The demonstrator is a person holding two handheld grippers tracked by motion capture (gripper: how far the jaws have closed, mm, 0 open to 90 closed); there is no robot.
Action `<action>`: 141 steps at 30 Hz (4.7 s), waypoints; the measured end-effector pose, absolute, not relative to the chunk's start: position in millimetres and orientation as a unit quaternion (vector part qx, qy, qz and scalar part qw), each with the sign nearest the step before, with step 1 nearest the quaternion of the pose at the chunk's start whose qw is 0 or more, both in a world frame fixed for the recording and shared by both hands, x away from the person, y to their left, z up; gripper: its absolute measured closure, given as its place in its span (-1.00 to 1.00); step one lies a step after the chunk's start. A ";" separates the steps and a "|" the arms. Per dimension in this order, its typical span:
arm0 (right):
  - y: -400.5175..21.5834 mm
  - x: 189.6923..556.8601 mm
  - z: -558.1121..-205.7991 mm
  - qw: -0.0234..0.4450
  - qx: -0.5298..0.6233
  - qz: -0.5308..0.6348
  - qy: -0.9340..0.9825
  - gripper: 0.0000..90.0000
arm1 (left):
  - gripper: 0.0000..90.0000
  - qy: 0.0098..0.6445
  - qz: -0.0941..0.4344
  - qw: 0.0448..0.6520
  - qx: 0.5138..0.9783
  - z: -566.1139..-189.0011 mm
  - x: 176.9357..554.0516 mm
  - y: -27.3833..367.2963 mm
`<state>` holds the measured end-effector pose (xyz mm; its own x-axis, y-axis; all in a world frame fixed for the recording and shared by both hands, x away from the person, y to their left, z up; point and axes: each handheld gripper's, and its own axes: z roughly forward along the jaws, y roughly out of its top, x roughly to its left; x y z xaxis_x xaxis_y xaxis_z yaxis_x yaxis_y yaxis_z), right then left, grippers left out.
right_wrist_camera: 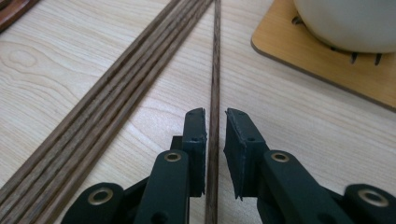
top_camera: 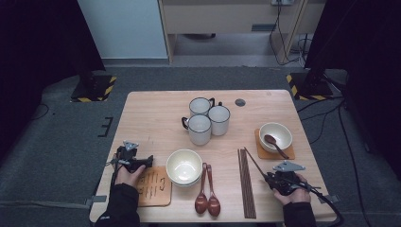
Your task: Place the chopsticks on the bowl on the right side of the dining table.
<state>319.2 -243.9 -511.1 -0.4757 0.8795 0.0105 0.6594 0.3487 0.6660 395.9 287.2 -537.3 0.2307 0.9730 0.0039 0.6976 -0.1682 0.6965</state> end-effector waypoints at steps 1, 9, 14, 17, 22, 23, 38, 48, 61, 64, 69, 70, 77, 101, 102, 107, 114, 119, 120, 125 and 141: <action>-244.2 319.8 -511.6 0.177 0.480 0.306 0.803 0.73 | -1.00 0.574 0.234 0.294 0.727 -537.2 395.9 287.2; -244.4 322.0 -515.0 0.169 0.489 0.297 0.803 0.76 | -1.00 0.574 0.234 0.294 0.727 -537.2 395.9 287.2; -243.3 322.7 -517.0 0.167 0.490 0.291 0.805 0.77 | -1.00 0.574 0.234 0.294 0.727 -537.2 395.9 287.2; -243.4 323.1 -517.7 0.166 0.488 0.288 0.807 0.79 | -1.00 0.574 0.235 0.294 0.727 -537.3 396.0 287.2; -243.8 323.5 -517.7 0.165 0.493 0.287 0.805 0.86 | -1.00 0.574 0.234 0.294 0.727 -537.2 395.9 287.2; -243.9 323.7 -517.9 0.164 0.494 0.287 0.804 0.88 | -1.00 0.574 0.234 0.294 0.727 -537.2 395.9 287.2; -251.6 327.2 -508.5 0.148 0.498 0.306 0.798 0.89 | -1.00 0.574 0.234 0.294 0.727 -537.2 396.0 287.2; -256.0 323.3 -492.3 0.150 0.490 0.350 0.784 0.89 | -1.00 0.574 0.234 0.294 0.727 -537.2 396.0 287.2; -261.1 319.3 -471.9 0.162 0.480 0.386 0.771 0.89 | -1.00 0.574 0.234 0.294 0.727 -537.2 396.0 287.2; -262.3 318.5 -468.7 0.163 0.480 0.392 0.768 0.89 | -1.00 0.574 0.234 0.294 0.727 -537.2 396.0 287.2; -262.3 317.3 -458.9 0.167 0.477 0.404 0.762 0.89 | -1.00 0.574 0.234 0.294 0.727 -537.2 396.0 287.2; -262.5 317.2 -457.0 0.167 0.474 0.407 0.763 0.89 | -1.00 0.574 0.234 0.294 0.727 -537.2 395.9 287.2; -263.9 317.0 -444.2 0.166 0.472 0.424 0.755 0.89 | -1.00 0.574 0.234 0.294 0.727 -537.2 396.0 287.2; -270.9 329.2 -406.3 0.174 0.466 0.457 0.737 0.89 | -1.00 0.574 0.234 0.294 0.728 -537.2 396.0 287.3; -271.6 330.0 -405.0 0.174 0.467 0.458 0.736 0.89 | -1.00 0.574 0.234 0.294 0.727 -537.2 396.0 287.2; -275.3 335.0 -400.1 0.175 0.469 0.463 0.732 0.89 | -1.00 0.574 0.234 0.294 0.727 -537.2 396.0 287.3; -278.5 342.7 -390.2 0.176 0.467 0.470 0.728 0.89 | -1.00 0.574 0.234 0.294 0.727 -537.2 395.9 287.2; -281.4 349.7 -383.7 0.175 0.465 0.476 0.726 0.89 | -1.00 0.574 0.234 0.294 0.727 -537.2 396.0 287.2; -281.9 351.3 -383.0 0.176 0.465 0.476 0.726 0.89 | -1.00 0.574 0.234 0.294 0.727 -537.2 396.0 287.2; -285.1 357.7 -380.1 0.173 0.464 0.476 0.727 0.89 | -1.00 0.574 0.234 0.294 0.727 -537.2 396.0 287.2; -298.7 380.7 -375.7 0.174 0.467 0.474 0.726 0.89 | -1.00 0.574 0.234 0.293 0.727 -537.2 395.9 287.2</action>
